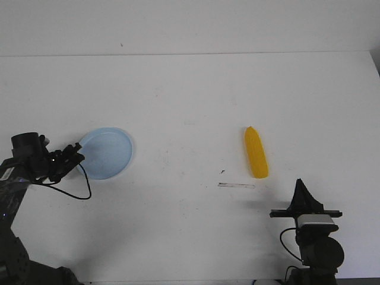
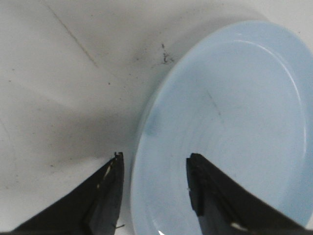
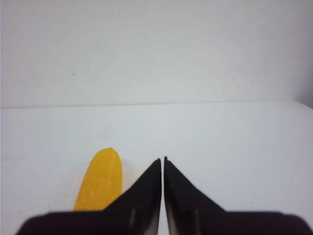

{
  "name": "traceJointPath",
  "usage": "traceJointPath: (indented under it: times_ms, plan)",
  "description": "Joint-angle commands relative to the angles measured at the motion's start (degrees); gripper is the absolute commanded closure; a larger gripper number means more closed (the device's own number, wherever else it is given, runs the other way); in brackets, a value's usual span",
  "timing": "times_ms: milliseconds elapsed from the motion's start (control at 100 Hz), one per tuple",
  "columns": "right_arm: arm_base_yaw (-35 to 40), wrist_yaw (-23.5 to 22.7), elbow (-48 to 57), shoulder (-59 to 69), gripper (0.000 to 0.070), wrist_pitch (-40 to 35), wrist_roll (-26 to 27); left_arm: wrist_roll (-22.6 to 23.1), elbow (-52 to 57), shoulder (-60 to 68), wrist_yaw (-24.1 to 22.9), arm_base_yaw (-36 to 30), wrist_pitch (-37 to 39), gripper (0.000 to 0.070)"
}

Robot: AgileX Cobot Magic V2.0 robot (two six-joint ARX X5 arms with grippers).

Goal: Place corn on plate with both arms
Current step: 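Lower the left gripper and grip the rim of the blue plate, then drag the blue plate with the left gripper toward the yellow corn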

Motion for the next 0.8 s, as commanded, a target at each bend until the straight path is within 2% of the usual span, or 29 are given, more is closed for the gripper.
traceJointPath:
  times_ms: [0, 470, 520, 620, 790]
  plan:
    - [0.1, 0.2, -0.1, -0.1, 0.0690, 0.7, 0.1, 0.5, 0.9, 1.1, 0.3, 0.0, 0.3, 0.0458]
    - [0.1, 0.2, -0.1, -0.1, 0.0690, 0.7, 0.1, 0.5, 0.9, 2.4, 0.3, -1.0, 1.0, 0.0463]
    - [0.1, 0.2, -0.1, -0.1, 0.0690, 0.7, 0.1, 0.5, 0.9, 2.5, 0.3, -1.1, 1.2, 0.0482]
    - [0.1, 0.2, -0.1, -0.1, 0.0690, 0.7, 0.1, 0.5, 0.9, 2.7, 0.3, -1.2, 1.2, 0.0579]
    - [0.1, 0.2, -0.1, -0.1, 0.0690, 0.7, 0.1, 0.5, 0.9, 3.4, 0.3, -1.4, 1.3, 0.0581]
